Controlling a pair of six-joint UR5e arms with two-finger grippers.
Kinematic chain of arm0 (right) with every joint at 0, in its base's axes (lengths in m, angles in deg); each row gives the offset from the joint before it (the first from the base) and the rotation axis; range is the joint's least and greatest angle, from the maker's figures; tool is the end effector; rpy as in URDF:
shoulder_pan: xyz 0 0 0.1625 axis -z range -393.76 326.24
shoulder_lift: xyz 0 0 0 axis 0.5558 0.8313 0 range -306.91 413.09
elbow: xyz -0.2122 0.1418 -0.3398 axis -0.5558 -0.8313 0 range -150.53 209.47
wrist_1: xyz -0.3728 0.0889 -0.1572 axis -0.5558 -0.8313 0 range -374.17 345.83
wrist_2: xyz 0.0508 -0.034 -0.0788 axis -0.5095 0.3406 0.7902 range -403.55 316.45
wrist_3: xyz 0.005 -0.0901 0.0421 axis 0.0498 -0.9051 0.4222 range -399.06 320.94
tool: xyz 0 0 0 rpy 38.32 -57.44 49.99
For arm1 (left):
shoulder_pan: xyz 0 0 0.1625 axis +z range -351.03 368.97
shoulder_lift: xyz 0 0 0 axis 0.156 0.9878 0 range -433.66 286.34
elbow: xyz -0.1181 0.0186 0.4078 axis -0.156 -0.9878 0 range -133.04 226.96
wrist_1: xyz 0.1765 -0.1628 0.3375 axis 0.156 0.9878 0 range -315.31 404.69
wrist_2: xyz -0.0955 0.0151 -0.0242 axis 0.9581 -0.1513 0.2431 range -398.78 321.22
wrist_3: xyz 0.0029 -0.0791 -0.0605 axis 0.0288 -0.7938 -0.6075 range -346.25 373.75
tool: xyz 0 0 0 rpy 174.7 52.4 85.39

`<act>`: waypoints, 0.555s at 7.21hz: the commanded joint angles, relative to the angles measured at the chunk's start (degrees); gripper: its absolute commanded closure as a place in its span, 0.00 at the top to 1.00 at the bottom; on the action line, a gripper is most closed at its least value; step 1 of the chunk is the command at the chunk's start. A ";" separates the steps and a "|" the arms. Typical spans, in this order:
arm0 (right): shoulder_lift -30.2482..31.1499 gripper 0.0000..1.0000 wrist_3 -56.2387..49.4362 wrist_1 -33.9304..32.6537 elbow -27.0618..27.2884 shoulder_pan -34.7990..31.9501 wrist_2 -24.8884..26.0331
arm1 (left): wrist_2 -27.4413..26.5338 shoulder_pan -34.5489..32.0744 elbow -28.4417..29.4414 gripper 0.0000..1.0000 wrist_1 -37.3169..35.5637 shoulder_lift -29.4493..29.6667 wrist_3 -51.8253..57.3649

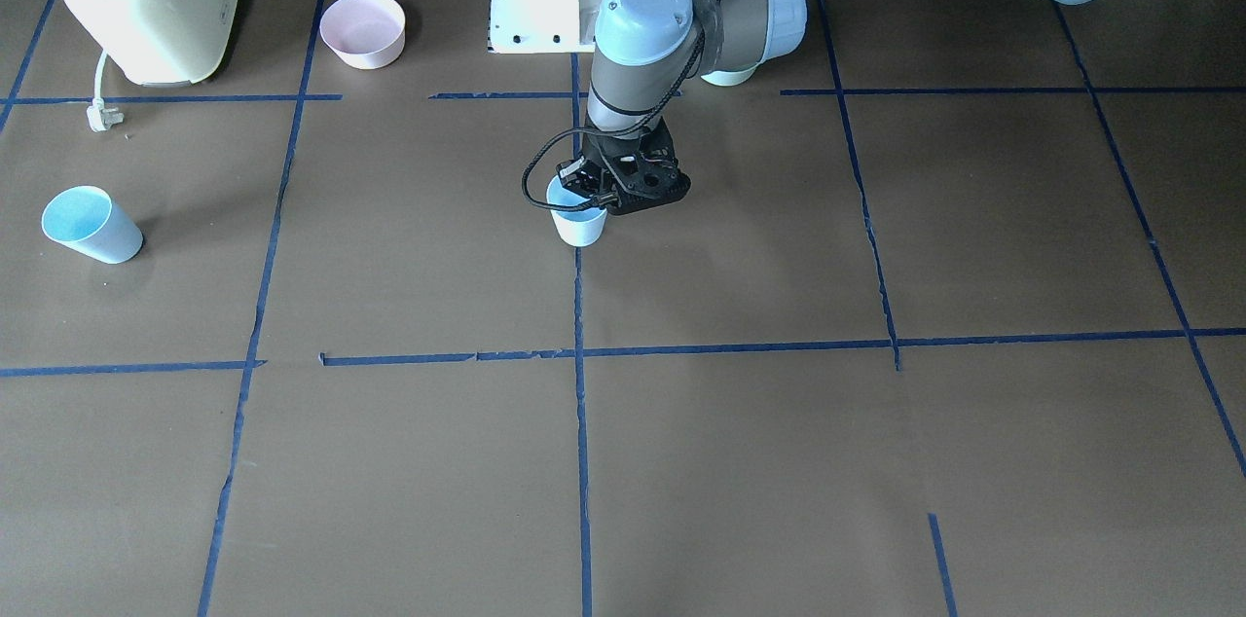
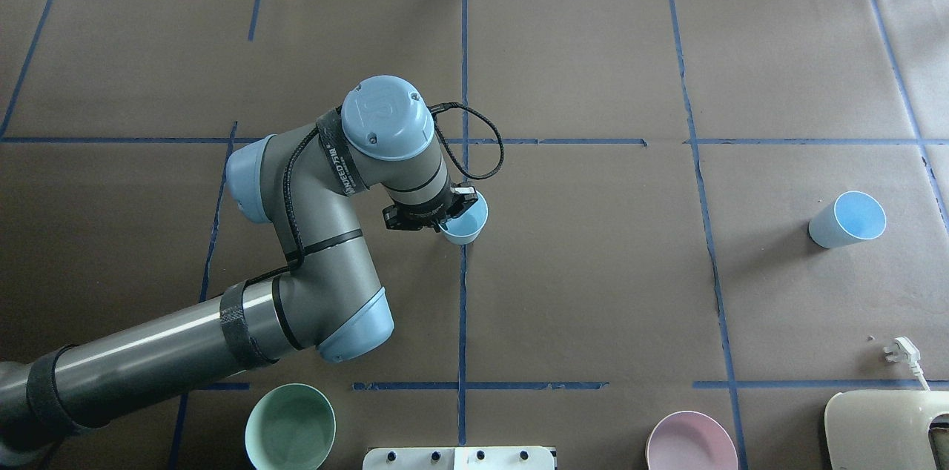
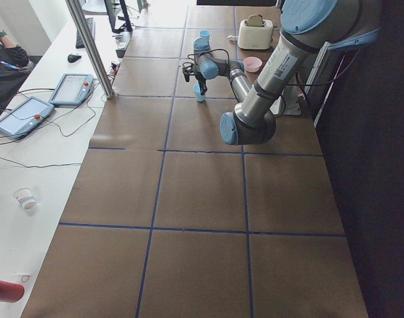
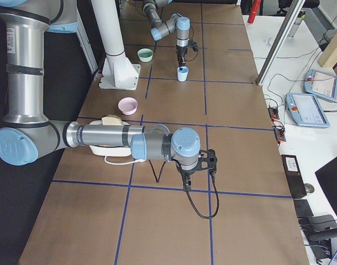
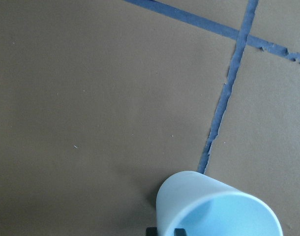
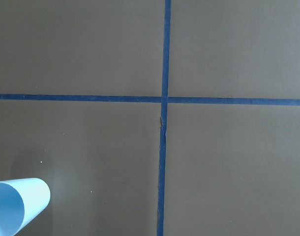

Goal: Stack blue cups with both arms
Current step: 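Carry the cup with the left gripper to the table centre and set it down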

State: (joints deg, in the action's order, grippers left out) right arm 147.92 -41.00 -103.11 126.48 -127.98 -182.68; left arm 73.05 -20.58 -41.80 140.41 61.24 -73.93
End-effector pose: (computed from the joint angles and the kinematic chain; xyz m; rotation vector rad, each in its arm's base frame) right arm 0.0917 -0.4539 0.6304 0.0991 -0.8531 0.0129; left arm 0.5777 -0.4383 0.1774 -0.1096 0.9185 -0.2770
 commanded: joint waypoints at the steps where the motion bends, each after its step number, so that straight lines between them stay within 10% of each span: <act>1: -0.08 1.00 -0.08 0.00 -0.07 0.00 0.00 | -0.03 0.02 -0.19 1.00 1.05 -0.34 -0.03; 4: -0.08 1.00 -0.08 0.00 -0.07 0.00 0.00 | 0.24 -0.67 -5.61 1.00 -0.17 -1.73 -0.03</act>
State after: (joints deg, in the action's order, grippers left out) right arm 147.84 -41.08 -103.11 126.41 -127.98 -182.68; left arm 73.04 -20.76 -44.32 141.04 60.49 -73.96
